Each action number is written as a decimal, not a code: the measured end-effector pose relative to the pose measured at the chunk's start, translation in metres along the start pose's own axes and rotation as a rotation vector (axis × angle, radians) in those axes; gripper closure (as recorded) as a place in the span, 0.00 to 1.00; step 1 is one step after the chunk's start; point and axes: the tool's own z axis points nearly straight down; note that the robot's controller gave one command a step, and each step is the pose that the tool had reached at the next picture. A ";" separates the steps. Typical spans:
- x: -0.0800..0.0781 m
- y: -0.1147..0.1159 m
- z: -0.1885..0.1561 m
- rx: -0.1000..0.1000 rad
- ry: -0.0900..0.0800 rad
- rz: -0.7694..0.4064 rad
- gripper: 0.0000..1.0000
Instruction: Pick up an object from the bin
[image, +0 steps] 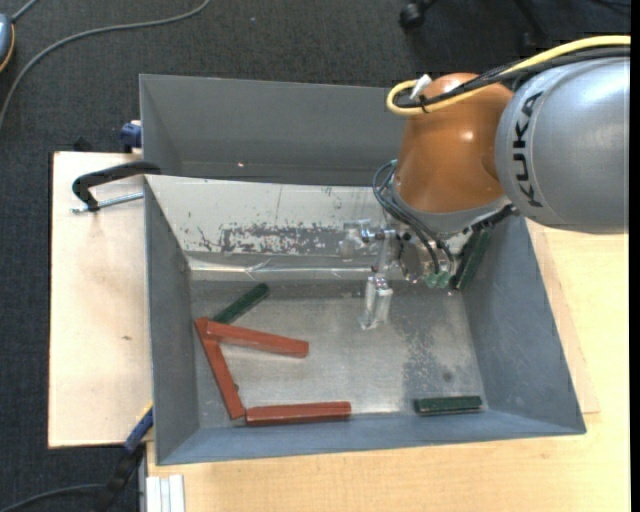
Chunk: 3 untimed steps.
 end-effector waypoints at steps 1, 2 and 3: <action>0.002 0.066 0.082 -0.002 0.014 -0.269 0.00; 0.040 0.093 0.109 -0.001 0.013 -0.149 0.00; 0.039 0.092 0.108 0.001 0.010 -0.149 1.00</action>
Offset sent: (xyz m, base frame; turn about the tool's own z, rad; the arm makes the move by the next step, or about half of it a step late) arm -0.0078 0.0626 -0.0801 -0.2673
